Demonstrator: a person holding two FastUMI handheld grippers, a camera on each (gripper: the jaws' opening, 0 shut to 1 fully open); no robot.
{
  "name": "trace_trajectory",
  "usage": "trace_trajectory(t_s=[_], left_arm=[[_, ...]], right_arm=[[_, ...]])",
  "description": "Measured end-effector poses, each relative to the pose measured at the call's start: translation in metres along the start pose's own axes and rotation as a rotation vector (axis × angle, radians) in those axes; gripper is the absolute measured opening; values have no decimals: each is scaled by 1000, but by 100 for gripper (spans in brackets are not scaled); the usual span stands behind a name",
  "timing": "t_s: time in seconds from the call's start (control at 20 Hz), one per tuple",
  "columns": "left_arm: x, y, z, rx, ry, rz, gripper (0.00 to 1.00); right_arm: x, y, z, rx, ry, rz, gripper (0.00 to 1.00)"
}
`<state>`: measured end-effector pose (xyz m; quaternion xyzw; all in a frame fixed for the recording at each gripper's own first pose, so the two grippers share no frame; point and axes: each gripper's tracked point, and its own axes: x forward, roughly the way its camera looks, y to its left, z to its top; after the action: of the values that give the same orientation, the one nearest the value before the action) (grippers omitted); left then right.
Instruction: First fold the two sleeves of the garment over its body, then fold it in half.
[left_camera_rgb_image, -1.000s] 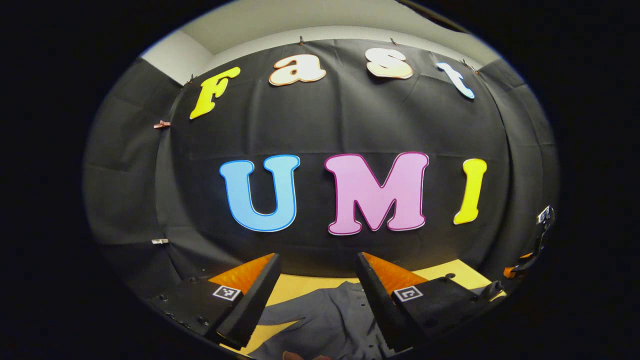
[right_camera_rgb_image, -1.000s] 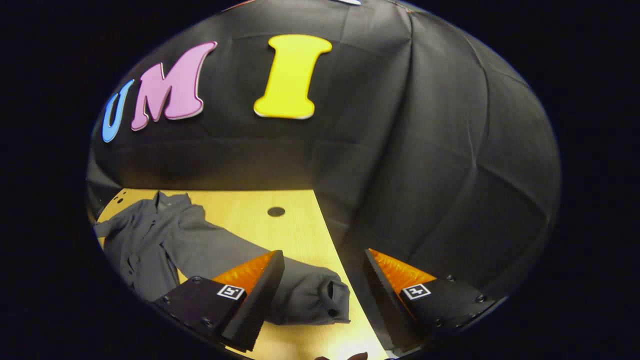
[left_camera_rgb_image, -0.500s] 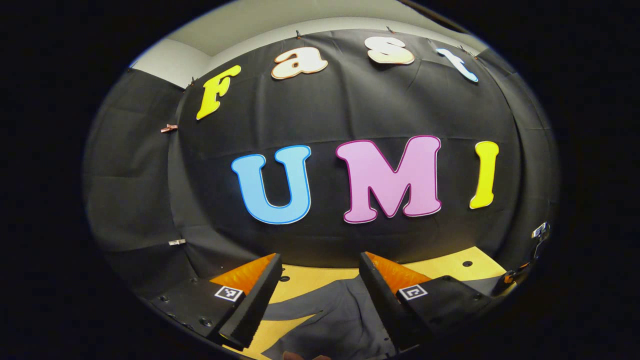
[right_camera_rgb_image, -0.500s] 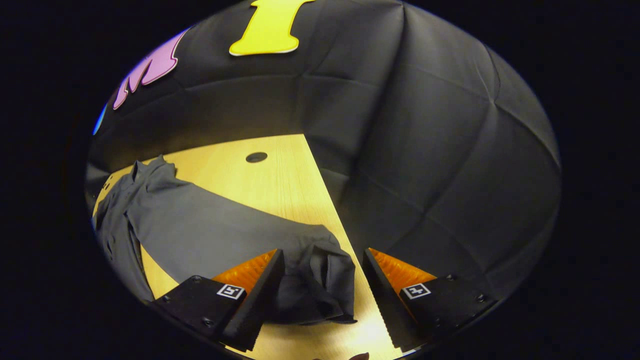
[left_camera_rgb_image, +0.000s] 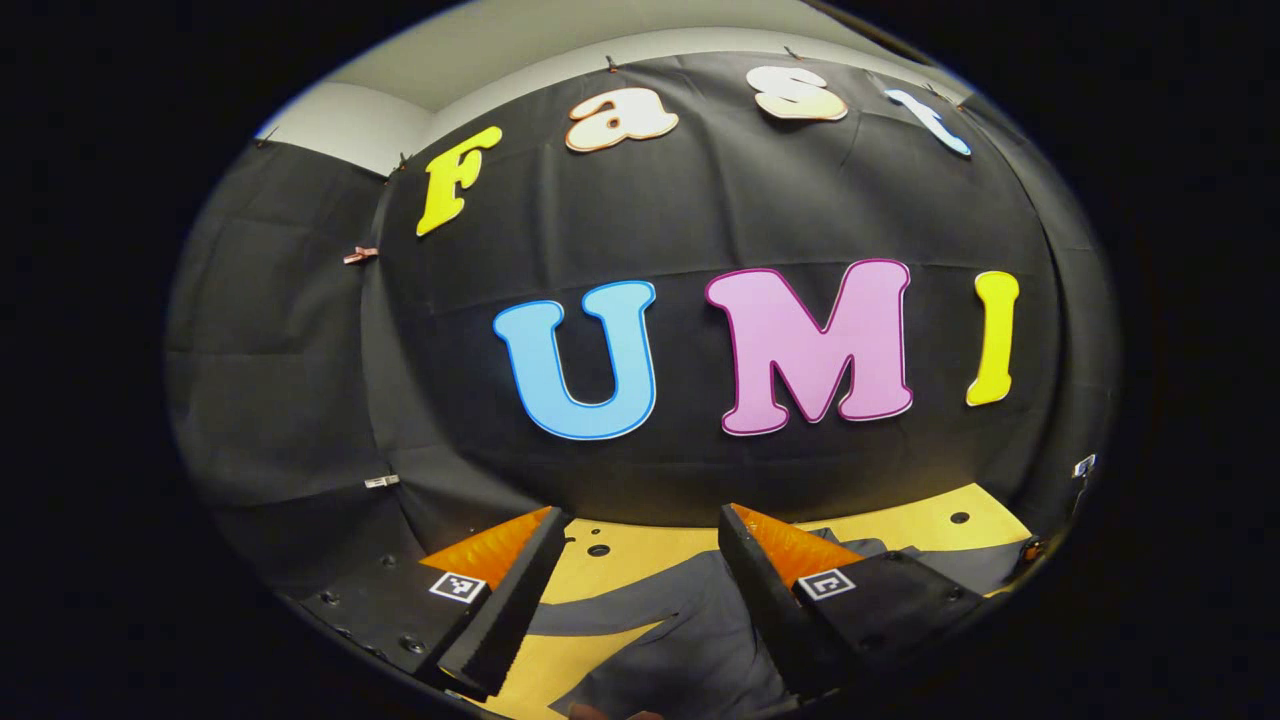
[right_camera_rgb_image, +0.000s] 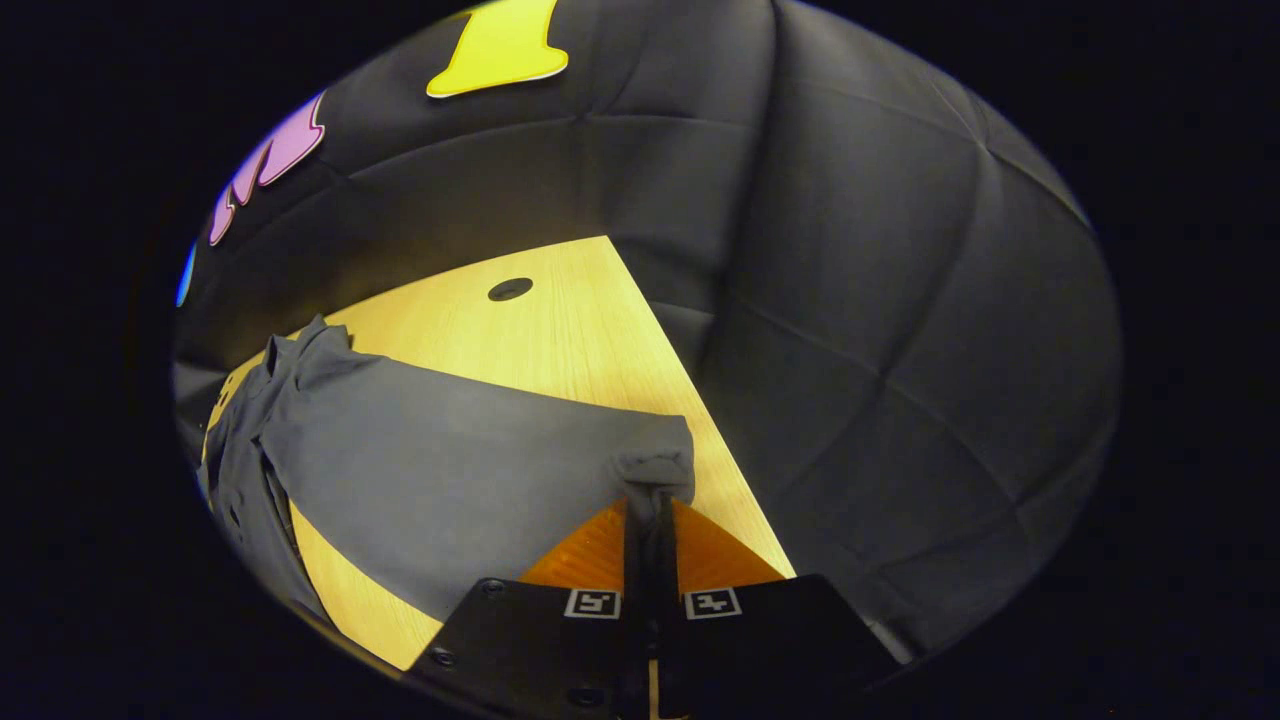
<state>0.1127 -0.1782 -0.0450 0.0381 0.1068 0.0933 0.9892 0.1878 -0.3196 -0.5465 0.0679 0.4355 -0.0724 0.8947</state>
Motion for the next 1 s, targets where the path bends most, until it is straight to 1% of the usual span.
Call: trace_trajectory(t_s=[0.1,0.25,0.4,0.55,0.7,0.85,1.0], left_arm=[[-1,10,0,0,-4,6,97],[0,25,-3,2,-12,-4,97],[7,39,-7,-9,-21,-34,97],[16,59,-11,-26,-34,-67,97],[24,86,-18,-19,-48,-93,98],[30,116,-23,-5,-59,-112,97],[37,140,-34,-18,-56,-135,97]], right_arm=[[-15,6,17,-19,-66,-9,8],[-42,16,26,-39,-113,-22,8],[-74,26,49,-27,-167,-31,8],[-113,40,79,-20,-248,-46,8],[-156,63,117,-7,-342,-61,8],[-199,92,144,-15,-422,-84,8],[-228,131,169,4,-484,-77,8]])
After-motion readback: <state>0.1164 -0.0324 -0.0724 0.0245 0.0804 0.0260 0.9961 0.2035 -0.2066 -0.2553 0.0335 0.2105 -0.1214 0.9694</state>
